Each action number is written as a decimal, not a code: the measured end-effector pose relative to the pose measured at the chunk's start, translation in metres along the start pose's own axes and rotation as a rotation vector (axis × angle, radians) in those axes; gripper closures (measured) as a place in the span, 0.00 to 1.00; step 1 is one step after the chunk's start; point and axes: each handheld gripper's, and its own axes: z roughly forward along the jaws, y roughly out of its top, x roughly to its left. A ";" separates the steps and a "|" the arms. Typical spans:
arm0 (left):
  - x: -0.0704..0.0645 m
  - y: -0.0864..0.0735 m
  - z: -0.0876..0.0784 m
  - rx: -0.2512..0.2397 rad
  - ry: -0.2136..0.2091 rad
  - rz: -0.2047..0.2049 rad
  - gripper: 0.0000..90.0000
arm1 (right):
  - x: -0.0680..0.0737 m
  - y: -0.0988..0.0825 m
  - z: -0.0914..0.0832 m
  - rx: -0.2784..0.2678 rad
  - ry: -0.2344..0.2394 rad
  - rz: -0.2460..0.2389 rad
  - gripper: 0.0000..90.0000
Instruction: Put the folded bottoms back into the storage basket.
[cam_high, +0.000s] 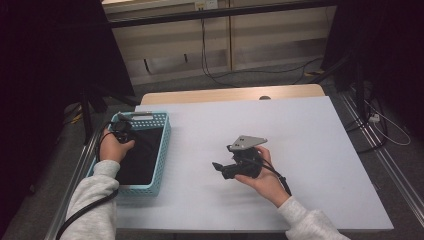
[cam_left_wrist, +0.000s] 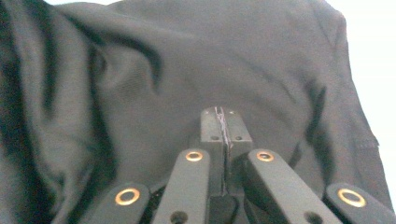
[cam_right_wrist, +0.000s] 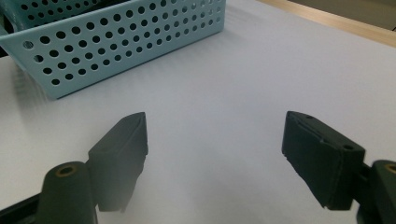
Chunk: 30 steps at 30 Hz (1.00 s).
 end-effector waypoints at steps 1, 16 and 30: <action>0.000 0.001 0.003 0.006 -0.002 -0.001 0.99 | 0.000 0.000 0.000 0.001 -0.001 0.001 0.25; -0.010 0.011 0.014 -0.009 -0.023 0.016 1.00 | -0.009 -0.002 -0.009 -0.009 -0.022 0.018 0.24; -0.007 0.009 0.003 -0.029 -0.025 0.018 0.87 | -0.014 -0.006 -0.019 -0.011 -0.043 0.020 0.24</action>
